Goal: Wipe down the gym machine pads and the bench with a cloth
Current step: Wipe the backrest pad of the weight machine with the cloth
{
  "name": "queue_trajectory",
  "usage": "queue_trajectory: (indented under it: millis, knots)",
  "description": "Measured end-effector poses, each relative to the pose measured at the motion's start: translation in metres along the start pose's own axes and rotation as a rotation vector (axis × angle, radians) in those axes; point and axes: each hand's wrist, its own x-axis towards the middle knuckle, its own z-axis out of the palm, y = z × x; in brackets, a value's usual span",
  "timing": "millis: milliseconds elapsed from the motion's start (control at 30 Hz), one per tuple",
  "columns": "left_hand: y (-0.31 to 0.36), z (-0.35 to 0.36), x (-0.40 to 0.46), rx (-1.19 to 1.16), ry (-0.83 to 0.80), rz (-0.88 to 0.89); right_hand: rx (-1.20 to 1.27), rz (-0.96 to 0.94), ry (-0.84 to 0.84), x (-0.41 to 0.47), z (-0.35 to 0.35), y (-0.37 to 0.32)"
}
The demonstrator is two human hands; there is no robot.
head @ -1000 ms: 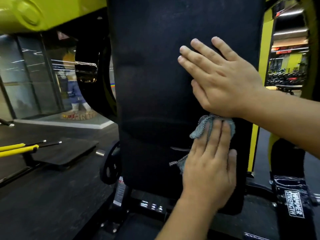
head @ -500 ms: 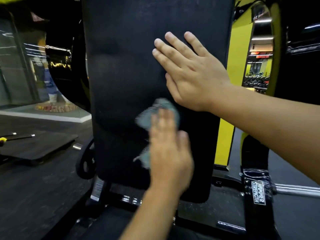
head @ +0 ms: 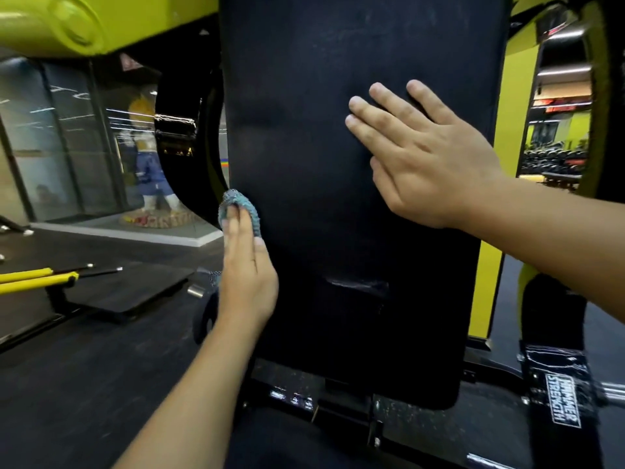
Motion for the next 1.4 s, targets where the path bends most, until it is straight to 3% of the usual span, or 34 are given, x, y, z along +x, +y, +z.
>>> queue_trajectory:
  millis: [100,233,300,400,600,767,933,1100,1267,1400]
  knots:
    - [0.024,0.030,-0.039,-0.060,0.010,0.059,-0.007,0.005,0.005,-0.001,0.001,0.000]
    - [0.042,0.042,-0.120,-0.048,-0.231,0.146,0.014,0.005,0.030,-0.001,0.000,0.001]
    - [0.036,0.036,-0.126,-0.012,-0.268,0.176,0.019,0.006,0.042,0.000,0.000,-0.001]
    - [0.019,0.030,-0.079,0.024,-0.158,0.256,0.021,0.009,0.060,0.001,0.001,-0.003]
    - [0.030,0.011,0.015,0.050,-0.039,0.136,-0.007,-0.007,0.028,0.002,0.001,-0.002]
    - [0.044,0.043,-0.044,-0.118,-0.018,0.090,-0.012,-0.017,0.010,-0.006,0.002,-0.005]
    - [0.044,0.065,-0.150,-0.042,-0.223,0.212,-0.011,-0.042,-0.011,-0.029,0.008,-0.019]
    - [0.030,0.048,-0.100,0.106,-0.152,0.363,0.010,-0.028,-0.011,-0.043,0.010,-0.030]
    - [0.053,0.038,-0.049,0.035,-0.085,0.173,0.027,-0.043,-0.039,-0.060,0.011,-0.035]
    - [0.059,0.071,-0.111,-0.031,-0.054,0.199,0.029,-0.045,-0.026,-0.066,0.014,-0.037]
